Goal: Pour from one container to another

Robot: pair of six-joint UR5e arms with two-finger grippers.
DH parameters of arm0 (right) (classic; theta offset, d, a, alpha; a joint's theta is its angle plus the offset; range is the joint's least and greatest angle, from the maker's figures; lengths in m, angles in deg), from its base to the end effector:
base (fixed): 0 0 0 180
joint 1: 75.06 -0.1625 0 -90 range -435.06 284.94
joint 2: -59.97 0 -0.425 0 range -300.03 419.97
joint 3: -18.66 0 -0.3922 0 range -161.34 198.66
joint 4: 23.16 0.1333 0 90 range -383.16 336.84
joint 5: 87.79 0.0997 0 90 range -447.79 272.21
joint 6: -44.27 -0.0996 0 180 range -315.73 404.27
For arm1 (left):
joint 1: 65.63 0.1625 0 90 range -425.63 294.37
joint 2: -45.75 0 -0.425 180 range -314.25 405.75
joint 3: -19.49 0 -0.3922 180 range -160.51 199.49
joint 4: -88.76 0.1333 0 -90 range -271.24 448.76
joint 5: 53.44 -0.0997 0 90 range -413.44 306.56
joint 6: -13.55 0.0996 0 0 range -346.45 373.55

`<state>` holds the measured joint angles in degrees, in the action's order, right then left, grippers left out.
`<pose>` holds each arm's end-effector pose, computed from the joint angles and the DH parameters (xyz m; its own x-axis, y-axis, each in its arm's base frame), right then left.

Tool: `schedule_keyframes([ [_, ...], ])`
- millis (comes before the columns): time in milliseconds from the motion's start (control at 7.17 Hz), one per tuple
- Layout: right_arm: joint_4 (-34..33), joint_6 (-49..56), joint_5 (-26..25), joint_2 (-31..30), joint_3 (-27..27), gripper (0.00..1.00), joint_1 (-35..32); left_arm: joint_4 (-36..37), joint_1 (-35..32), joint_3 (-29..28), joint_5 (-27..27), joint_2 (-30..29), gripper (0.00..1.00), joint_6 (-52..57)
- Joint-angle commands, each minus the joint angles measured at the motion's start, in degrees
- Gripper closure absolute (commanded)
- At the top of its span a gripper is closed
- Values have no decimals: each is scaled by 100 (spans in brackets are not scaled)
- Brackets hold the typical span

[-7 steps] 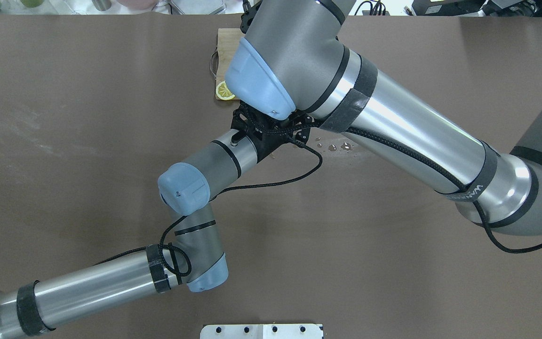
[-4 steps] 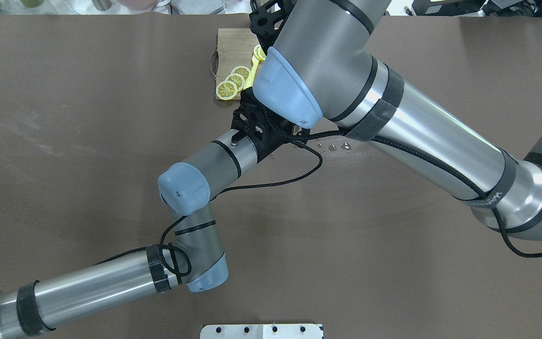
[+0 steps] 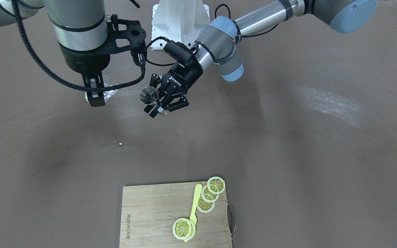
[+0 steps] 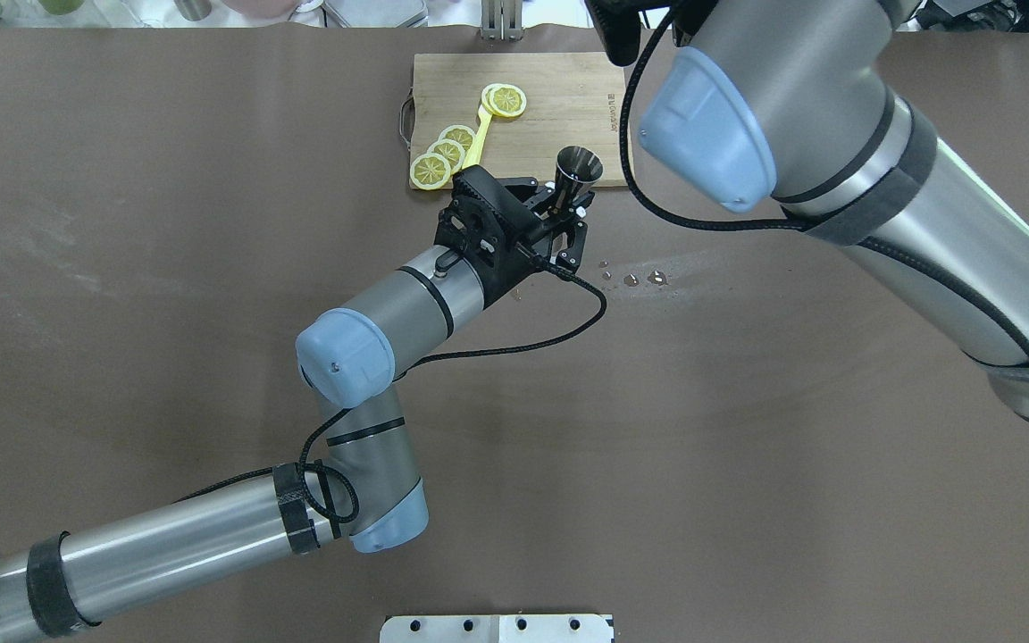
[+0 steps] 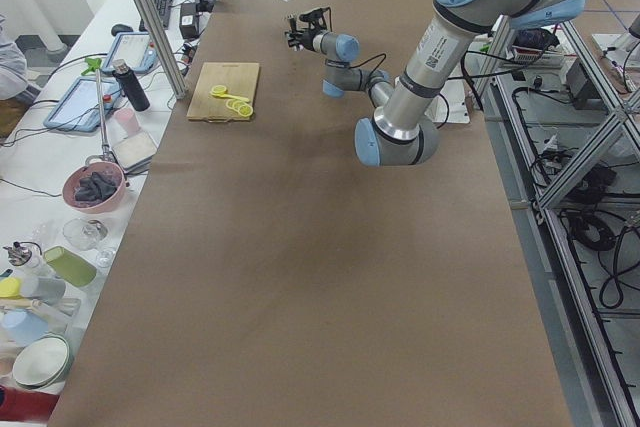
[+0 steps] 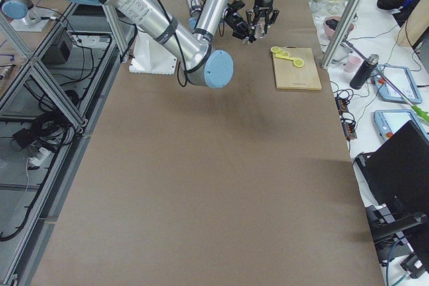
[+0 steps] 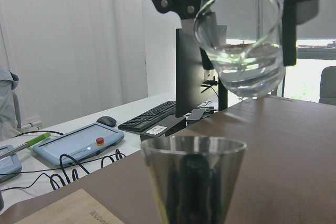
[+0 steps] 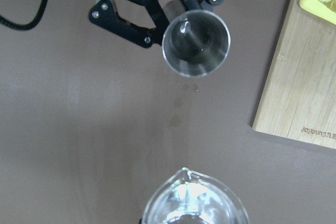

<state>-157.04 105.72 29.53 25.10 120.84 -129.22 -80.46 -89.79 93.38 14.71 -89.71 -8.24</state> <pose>-0.2959 -0.5593 0.0852 -0.1788 -0.9727 -0.1480 0.7956 -0.2314 0.5599 0.5696 -0.4422 0.1444 0.5438 0.7007 -0.4619 0.5303 0.1397 0.8362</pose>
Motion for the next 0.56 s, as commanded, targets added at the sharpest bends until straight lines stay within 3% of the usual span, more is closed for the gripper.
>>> schedule_keyframes([
  [0, 474, -1, 509, -571, 528, 100, -392, -40, -297, 55, 14, 317, 100, 8],
  [139, 868, -1, 711, -939, 783, 100, -446, -214, -421, 99, 14, 597, 100, 8],
  [418, 1756, -123, 1062, -1756, 1241, 100, -499, -1344, -650, 204, 32, 1509, 100, -1],
])
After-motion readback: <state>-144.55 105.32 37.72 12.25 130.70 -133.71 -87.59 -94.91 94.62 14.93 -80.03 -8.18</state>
